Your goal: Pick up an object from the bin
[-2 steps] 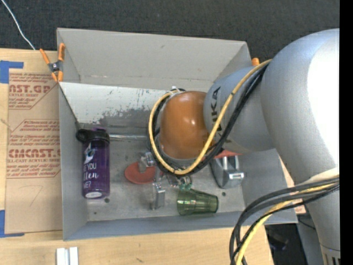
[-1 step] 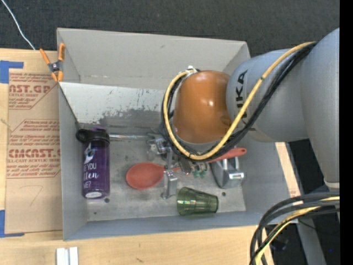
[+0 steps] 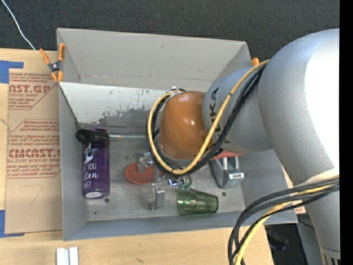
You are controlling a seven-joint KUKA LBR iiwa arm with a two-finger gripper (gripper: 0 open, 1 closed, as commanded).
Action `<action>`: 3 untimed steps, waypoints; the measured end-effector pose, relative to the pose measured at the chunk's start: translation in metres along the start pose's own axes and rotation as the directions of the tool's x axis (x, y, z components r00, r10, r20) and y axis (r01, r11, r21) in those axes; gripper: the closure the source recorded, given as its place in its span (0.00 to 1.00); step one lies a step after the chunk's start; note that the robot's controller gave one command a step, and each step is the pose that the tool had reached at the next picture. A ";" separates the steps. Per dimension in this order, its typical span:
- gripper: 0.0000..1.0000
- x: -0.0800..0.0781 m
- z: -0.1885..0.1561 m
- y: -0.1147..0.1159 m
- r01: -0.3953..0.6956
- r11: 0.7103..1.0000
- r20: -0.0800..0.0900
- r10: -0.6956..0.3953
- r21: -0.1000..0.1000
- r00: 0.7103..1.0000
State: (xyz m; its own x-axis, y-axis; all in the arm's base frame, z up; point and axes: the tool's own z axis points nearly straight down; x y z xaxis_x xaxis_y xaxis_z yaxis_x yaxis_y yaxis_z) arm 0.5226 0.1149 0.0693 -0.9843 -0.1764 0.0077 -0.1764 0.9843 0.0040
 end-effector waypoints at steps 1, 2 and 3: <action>0.00 -0.019 -0.001 -0.018 0.063 0.998 0.007 -0.063 0.000 0.998; 1.00 -0.001 -0.001 0.001 0.000 1.000 0.006 0.000 -0.001 1.000; 1.00 -0.001 -0.001 0.001 0.000 1.000 0.005 0.000 -0.001 1.000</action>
Offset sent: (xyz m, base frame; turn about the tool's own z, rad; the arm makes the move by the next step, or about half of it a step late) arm 0.0000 0.0000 0.0000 0.0000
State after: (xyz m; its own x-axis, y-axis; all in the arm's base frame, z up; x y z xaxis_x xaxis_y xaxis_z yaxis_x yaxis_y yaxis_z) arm 0.5239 0.1160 0.0702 -0.9843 -0.1766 0.0025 -0.1766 0.9843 0.0055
